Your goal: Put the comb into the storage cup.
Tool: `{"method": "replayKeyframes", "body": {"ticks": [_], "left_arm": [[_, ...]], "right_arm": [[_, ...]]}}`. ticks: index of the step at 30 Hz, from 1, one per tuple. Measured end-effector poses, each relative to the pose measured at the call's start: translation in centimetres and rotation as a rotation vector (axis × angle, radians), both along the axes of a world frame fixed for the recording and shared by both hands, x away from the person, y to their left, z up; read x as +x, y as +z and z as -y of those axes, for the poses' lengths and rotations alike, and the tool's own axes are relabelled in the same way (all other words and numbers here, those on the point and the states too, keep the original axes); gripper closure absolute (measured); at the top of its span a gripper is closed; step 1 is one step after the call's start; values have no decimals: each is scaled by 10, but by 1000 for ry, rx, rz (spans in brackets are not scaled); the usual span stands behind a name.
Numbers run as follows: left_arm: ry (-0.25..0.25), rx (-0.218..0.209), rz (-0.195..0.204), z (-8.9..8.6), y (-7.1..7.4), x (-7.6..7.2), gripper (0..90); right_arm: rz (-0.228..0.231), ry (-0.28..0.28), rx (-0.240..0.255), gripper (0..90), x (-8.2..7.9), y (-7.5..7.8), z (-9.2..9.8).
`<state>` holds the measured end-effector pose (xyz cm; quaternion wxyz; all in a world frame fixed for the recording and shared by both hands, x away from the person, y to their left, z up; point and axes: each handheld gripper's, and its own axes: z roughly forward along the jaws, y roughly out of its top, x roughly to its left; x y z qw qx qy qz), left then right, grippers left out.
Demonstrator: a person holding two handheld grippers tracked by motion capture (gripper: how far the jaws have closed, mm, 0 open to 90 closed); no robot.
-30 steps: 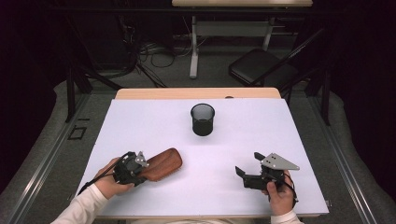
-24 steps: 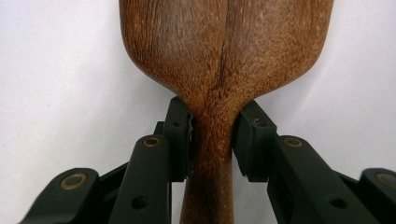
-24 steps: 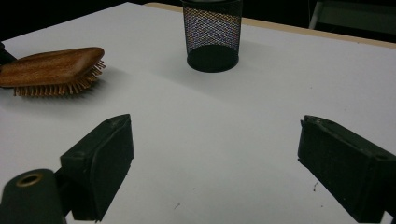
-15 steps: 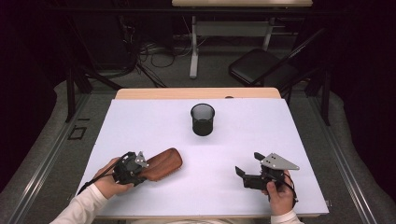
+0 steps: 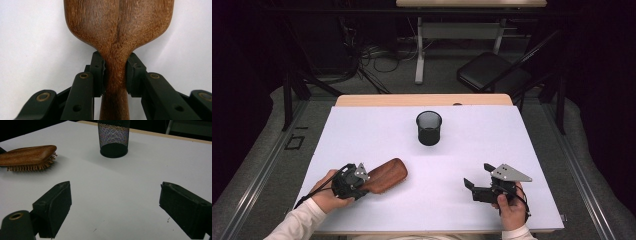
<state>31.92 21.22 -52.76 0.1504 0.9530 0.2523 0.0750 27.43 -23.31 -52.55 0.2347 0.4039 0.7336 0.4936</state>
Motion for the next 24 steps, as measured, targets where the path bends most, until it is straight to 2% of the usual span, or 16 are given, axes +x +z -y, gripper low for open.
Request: {"method": "replayKeyframes", "body": {"ticks": [6,11,14,19,24], "left_arm": [[14,-2,0,1,1,-1,717],[34,-35,-12,-1,0,-1,719],[33,-41,-4,-1,0,-2,719],[47,-74,-3,-4,-2,-3,720],[46,-84,7,-5,-2,-5,721]], "right_arm": [[-4,-1,-2,106,0,0,0],[-6,-2,1,107,1,-1,0],[-9,-1,-1,107,1,-1,0],[-7,0,-6,107,1,-1,0],[-8,1,-5,107,1,-1,0]]}}
